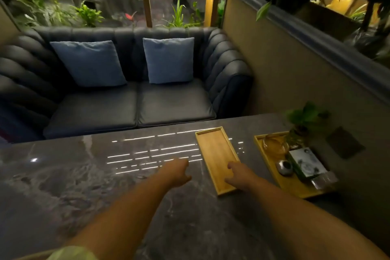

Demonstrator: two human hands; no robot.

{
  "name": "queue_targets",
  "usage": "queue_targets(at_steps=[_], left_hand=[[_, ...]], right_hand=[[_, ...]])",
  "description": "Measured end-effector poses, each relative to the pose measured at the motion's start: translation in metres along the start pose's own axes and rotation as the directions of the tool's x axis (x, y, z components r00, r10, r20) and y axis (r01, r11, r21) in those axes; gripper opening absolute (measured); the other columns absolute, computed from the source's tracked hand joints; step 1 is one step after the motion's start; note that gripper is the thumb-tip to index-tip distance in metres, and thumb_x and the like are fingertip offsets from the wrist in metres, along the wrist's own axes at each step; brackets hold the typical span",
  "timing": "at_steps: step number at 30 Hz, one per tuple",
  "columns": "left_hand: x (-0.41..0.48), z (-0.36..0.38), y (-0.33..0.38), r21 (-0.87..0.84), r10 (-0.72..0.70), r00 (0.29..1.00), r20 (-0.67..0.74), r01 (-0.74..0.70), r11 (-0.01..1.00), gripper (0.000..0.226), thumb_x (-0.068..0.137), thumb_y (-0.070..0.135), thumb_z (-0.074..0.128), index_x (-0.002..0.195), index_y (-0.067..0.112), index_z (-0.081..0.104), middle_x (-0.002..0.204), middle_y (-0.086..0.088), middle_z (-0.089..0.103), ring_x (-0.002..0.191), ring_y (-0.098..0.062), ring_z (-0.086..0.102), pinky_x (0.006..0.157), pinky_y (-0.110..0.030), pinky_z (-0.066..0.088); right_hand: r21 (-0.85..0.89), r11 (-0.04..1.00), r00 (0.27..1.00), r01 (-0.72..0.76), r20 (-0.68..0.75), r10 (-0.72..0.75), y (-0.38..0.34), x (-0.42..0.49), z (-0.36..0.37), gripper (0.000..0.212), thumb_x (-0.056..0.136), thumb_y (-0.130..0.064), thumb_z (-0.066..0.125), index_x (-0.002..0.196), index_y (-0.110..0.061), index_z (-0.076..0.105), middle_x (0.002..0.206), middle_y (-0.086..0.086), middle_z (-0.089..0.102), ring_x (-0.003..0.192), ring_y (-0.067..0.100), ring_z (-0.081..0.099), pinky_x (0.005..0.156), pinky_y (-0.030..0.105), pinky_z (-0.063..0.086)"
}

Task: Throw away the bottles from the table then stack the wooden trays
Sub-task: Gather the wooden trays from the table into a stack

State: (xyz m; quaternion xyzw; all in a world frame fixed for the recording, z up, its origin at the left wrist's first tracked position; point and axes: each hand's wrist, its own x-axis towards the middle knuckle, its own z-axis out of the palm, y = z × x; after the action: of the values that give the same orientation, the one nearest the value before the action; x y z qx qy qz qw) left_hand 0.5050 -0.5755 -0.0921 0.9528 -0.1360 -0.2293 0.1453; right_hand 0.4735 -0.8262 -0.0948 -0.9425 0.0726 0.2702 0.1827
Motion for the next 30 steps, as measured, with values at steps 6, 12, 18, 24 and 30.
queue_targets(at_steps=[6, 12, 18, 24, 30], left_hand=[[0.043, 0.026, 0.038, -0.11, -0.071, 0.997, 0.009, 0.072, 0.991, 0.05, 0.085, 0.04, 0.063, 0.128, 0.016, 0.053, 0.132, -0.009, 0.058, 0.119, -0.024, 0.055, 0.094, -0.035, 0.045], [0.077, 0.042, 0.059, -0.313, -0.198, 0.975, -0.097, 0.159, 0.936, 0.043, 0.087, 0.031, 0.061, 0.126, 0.014, 0.054, 0.121, -0.012, 0.064, 0.108, -0.028, 0.062, 0.083, -0.035, 0.048], [0.093, 0.056, 0.067, -0.448, -0.258, 0.962, -0.084, 0.195, 0.873, 0.036, 0.088, 0.035, 0.058, 0.119, 0.017, 0.056, 0.117, -0.011, 0.066, 0.106, -0.03, 0.064, 0.088, -0.043, 0.054], [0.1, 0.069, 0.067, -0.455, -0.32, 0.946, -0.048, 0.265, 0.85, 0.046, 0.087, 0.035, 0.062, 0.126, 0.014, 0.047, 0.123, -0.011, 0.062, 0.11, -0.03, 0.062, 0.091, -0.044, 0.053], [0.101, 0.08, 0.072, -0.487, -0.322, 0.943, -0.087, 0.242, 0.839, 0.042, 0.092, 0.03, 0.056, 0.13, 0.015, 0.045, 0.127, -0.01, 0.059, 0.114, -0.027, 0.058, 0.094, -0.041, 0.048]], right_hand=[[0.068, 0.996, 0.997, -0.059, -0.044, 0.062, 0.039, 0.042, -0.008, 0.059, 0.086, -0.033, 0.064, 0.14, -0.018, 0.044, 0.141, 0.009, 0.047, 0.124, 0.028, 0.052, 0.099, 0.039, 0.048], [0.208, 0.974, 0.988, -0.084, -0.106, 0.108, 0.066, 0.078, -0.002, 0.025, 0.089, -0.025, 0.063, 0.112, -0.018, 0.056, 0.115, 0.006, 0.06, 0.1, 0.021, 0.059, 0.084, 0.035, 0.051], [0.217, 0.972, 0.98, -0.089, -0.155, 0.125, 0.076, 0.099, 0.005, 0.01, 0.089, -0.028, 0.062, 0.093, -0.028, 0.053, 0.098, -0.003, 0.057, 0.08, 0.009, 0.054, 0.067, 0.027, 0.045], [0.174, 0.984, 0.981, -0.044, -0.18, 0.076, 0.075, 0.113, 0.013, 0.016, 0.091, -0.028, 0.059, 0.106, -0.026, 0.054, 0.102, -0.003, 0.059, 0.087, 0.015, 0.058, 0.075, 0.033, 0.052], [0.162, 0.987, 0.97, -0.001, -0.241, 0.04, 0.074, 0.113, 0.019, 0.021, 0.095, -0.025, 0.051, 0.115, -0.028, 0.052, 0.11, -0.002, 0.058, 0.09, 0.016, 0.058, 0.075, 0.032, 0.05]])
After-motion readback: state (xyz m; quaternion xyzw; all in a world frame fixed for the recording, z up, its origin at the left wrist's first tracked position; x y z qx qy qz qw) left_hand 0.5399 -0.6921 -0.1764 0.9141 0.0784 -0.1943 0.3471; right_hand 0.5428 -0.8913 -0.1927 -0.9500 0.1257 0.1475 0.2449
